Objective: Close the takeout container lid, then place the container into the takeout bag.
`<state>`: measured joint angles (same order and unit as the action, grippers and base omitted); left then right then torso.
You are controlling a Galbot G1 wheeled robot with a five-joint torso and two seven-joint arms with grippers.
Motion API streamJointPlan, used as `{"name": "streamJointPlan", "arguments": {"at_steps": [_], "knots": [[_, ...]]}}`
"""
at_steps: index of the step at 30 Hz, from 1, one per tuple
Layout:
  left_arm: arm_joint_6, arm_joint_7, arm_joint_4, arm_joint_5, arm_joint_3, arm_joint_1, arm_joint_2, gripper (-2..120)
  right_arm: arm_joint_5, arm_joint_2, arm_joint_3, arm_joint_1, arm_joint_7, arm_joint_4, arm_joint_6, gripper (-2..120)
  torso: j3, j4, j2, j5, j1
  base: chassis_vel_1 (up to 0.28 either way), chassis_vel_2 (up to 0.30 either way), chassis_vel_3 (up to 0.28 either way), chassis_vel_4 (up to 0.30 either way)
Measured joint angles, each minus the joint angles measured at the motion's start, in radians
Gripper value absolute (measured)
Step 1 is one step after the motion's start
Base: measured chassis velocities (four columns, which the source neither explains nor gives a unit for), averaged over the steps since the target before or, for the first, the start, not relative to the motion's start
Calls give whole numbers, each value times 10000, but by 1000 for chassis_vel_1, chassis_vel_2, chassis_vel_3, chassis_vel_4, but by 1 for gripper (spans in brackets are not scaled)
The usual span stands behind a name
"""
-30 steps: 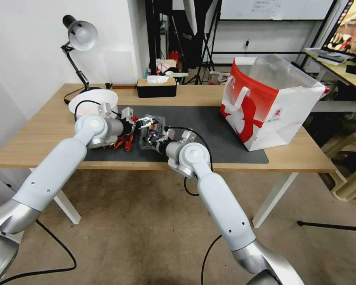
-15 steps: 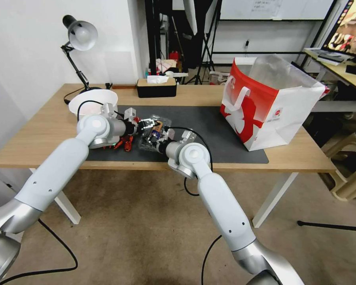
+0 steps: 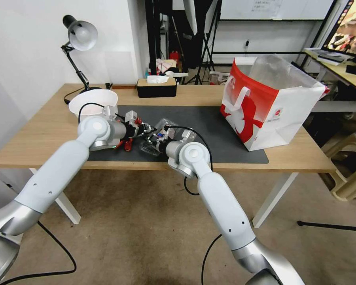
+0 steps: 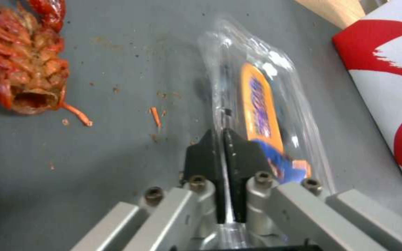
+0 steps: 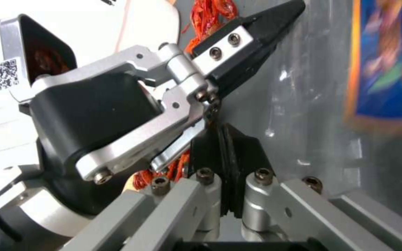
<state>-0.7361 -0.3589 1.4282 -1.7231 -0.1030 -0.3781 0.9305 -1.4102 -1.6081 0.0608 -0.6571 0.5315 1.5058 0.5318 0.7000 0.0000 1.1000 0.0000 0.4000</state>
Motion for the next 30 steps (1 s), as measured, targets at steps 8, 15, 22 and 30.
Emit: {"name": "streamJointPlan", "arguments": {"at_steps": [8,15,22,30], "knots": [[2,-30,1,70,-72,16,87,0,-26,0,-6,-63,2,64,0,0,0,0,0,0,0,0,0,0,0],[174,-67,-9,89,-14,51,92,0,-52,45,-29,-258,2,377,36,0,0,0,0,0,0,0,0,0,0],[309,-82,35,94,25,-76,52,0,-89,417,-172,-738,32,1174,68,0,0,-1,0,0,0,0,0,0,0],[340,-36,125,101,76,-134,-28,0,-45,1154,-259,-1539,87,2625,68,0,0,1,0,0,0,0,0,0,0]]}}
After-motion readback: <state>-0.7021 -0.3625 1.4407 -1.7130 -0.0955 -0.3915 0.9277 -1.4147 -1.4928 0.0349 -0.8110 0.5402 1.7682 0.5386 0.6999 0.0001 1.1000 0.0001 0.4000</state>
